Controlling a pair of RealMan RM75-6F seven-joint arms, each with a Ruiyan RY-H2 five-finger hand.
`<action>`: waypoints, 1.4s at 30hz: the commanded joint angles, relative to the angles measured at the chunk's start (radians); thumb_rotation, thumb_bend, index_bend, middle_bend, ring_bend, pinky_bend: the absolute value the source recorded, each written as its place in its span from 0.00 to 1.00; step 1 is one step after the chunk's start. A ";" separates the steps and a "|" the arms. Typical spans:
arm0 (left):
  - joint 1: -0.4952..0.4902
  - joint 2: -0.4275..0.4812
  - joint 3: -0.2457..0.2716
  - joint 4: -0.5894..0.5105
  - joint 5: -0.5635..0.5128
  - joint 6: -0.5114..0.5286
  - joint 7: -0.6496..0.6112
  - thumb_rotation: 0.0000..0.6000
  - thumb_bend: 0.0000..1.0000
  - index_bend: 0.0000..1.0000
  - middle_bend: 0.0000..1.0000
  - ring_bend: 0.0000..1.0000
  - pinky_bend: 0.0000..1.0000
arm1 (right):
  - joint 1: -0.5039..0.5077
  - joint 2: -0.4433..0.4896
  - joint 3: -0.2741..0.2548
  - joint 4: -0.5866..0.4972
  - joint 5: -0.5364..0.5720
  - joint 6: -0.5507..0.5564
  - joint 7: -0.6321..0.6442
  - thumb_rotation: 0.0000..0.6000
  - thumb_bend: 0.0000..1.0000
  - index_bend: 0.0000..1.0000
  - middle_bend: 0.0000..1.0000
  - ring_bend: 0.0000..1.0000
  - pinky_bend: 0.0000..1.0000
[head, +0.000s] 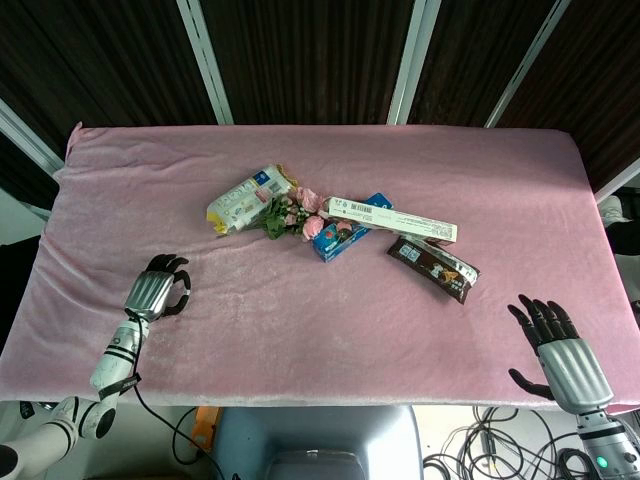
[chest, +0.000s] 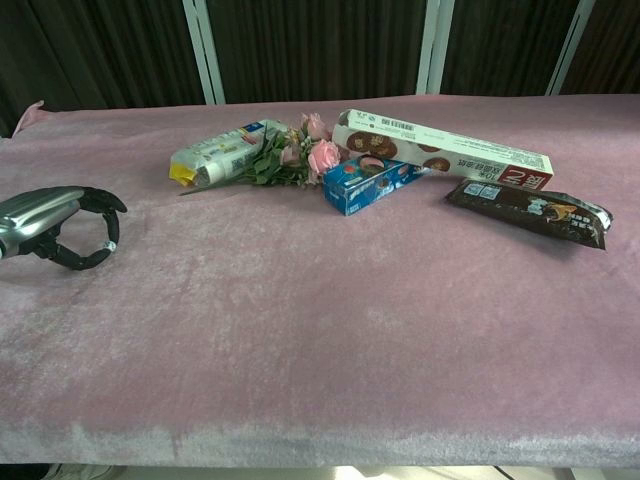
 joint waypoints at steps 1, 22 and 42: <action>0.021 0.075 -0.012 -0.151 0.026 0.095 0.019 1.00 0.40 0.63 0.20 0.11 0.12 | 0.005 -0.004 -0.001 0.000 -0.001 -0.010 -0.005 1.00 0.34 0.00 0.00 0.00 0.00; 0.097 0.264 0.030 -0.616 0.006 0.180 0.336 1.00 0.39 0.00 0.12 0.03 0.12 | 0.005 -0.007 -0.003 -0.008 -0.011 -0.011 -0.015 1.00 0.34 0.00 0.00 0.00 0.00; 0.412 0.505 0.218 -0.745 0.169 0.519 0.328 1.00 0.39 0.00 0.00 0.00 0.07 | 0.013 -0.055 0.001 -0.013 0.031 -0.060 -0.121 1.00 0.34 0.00 0.00 0.00 0.00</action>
